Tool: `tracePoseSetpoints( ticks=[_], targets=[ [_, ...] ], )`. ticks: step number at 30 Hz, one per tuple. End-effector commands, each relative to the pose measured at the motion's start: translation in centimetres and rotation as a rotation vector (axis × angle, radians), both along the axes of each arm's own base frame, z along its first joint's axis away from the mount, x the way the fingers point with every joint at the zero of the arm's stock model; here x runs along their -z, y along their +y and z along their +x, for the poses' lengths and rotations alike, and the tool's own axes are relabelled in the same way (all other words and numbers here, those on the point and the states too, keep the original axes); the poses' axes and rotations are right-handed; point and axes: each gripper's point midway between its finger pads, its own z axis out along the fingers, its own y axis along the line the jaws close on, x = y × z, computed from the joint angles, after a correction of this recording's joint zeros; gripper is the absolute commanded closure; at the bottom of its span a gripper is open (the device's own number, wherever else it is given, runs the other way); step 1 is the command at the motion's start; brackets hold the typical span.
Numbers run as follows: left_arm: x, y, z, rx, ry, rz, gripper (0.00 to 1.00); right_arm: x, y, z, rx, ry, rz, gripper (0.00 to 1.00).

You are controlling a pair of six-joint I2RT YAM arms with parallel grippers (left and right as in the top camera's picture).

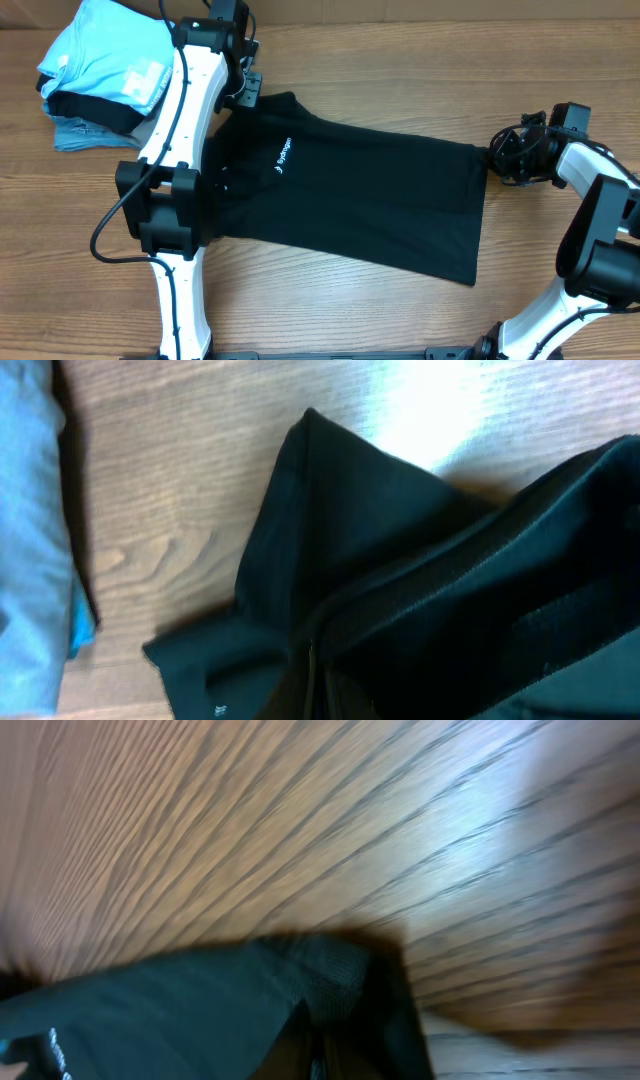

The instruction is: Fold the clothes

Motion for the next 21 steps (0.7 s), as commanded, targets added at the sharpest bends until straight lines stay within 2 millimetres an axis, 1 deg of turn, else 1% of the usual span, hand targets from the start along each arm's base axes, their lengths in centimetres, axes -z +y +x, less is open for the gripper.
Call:
tracePoseSetpoints(
  ticks=[1,6,9,11,14,15,16,17,20,21],
  targets=[
    [-2.1,1.0,0.1,-0.03,-0.023,0.02,0.96,-3.4,0.3,1.2,-0.035,-0.102,0.024,0.96],
    [-3.6,2.2,-1.2,-0.058,0.012,0.067,0.96,-6.1,0.4,0.4,-0.052,-0.13,0.003,0.96],
    [-3.6,3.1,-2.9,-0.09,0.076,0.073,0.96,-7.5,0.7,-0.8,-0.055,-0.117,0.0,0.96],
    [-3.3,3.7,-3.9,-0.122,0.121,0.072,0.96,-7.9,0.6,-1.8,-0.045,-0.083,-0.022,0.96],
    [-3.2,4.6,-5.3,-0.152,0.182,0.073,0.96,-7.9,0.1,-4.1,-0.016,0.013,-0.07,0.96],
    [-3.2,5.2,-6.2,-0.163,0.218,0.078,0.96,-7.7,0.0,-5.5,-0.008,0.072,-0.086,0.96],
    [-3.2,5.5,-6.6,-0.169,0.235,0.08,0.96,-7.5,-0.1,-6.4,-0.004,0.113,-0.095,0.96],
    [-3.1,5.7,-6.7,-0.177,0.241,0.074,0.96,-7.2,0.0,-7.3,-0.002,0.154,-0.099,0.96],
    [-3.0,5.6,-7.0,-0.189,0.255,0.022,0.96,-6.5,-0.1,-9.8,0.001,0.273,-0.12,0.96],
    [-2.9,5.6,-7.1,-0.192,0.262,0.012,0.96,-6.4,-0.1,-10.4,0.0,0.297,-0.12,0.96]
  ],
)
